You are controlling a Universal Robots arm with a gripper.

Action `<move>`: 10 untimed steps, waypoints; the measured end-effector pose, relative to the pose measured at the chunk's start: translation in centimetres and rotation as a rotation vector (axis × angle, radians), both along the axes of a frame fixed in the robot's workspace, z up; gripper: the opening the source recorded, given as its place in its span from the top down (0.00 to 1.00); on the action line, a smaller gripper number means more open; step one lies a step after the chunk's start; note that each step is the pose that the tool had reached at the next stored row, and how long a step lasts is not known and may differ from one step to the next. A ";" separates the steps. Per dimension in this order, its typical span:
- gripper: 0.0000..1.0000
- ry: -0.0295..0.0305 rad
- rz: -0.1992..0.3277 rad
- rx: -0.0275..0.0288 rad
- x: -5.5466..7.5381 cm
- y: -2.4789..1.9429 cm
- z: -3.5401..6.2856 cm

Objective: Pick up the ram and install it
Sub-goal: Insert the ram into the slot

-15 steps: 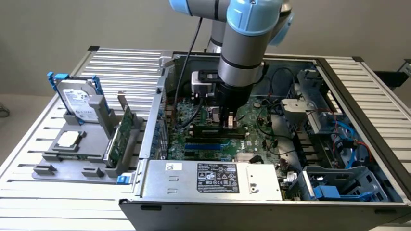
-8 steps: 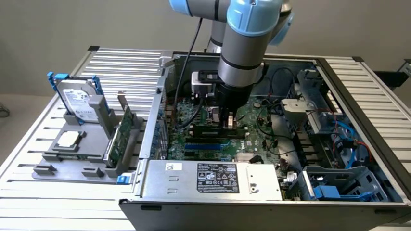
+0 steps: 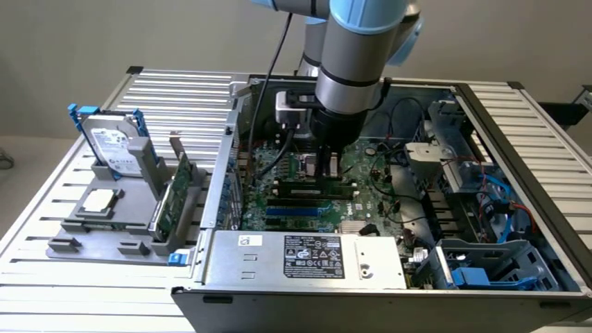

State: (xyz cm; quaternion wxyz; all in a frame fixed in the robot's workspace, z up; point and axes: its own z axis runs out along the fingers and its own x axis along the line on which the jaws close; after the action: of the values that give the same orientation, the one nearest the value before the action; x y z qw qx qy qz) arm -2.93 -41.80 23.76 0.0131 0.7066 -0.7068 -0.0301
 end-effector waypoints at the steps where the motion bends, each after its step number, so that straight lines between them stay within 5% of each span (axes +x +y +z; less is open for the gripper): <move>1: 0.66 0.0009 0.000 0.0000 0.0 0.00 0.37; 5: 0.68 0.0049 0.000 0.0001 0.0 0.00 1.78; 8: 0.87 0.0054 0.000 0.0004 0.0 0.00 1.79; 10: 0.89 0.0055 0.000 0.0001 0.0 0.00 1.80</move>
State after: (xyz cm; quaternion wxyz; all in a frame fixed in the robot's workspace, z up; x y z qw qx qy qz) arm -2.93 -41.80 25.56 0.0150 0.7065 -0.7068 -0.0321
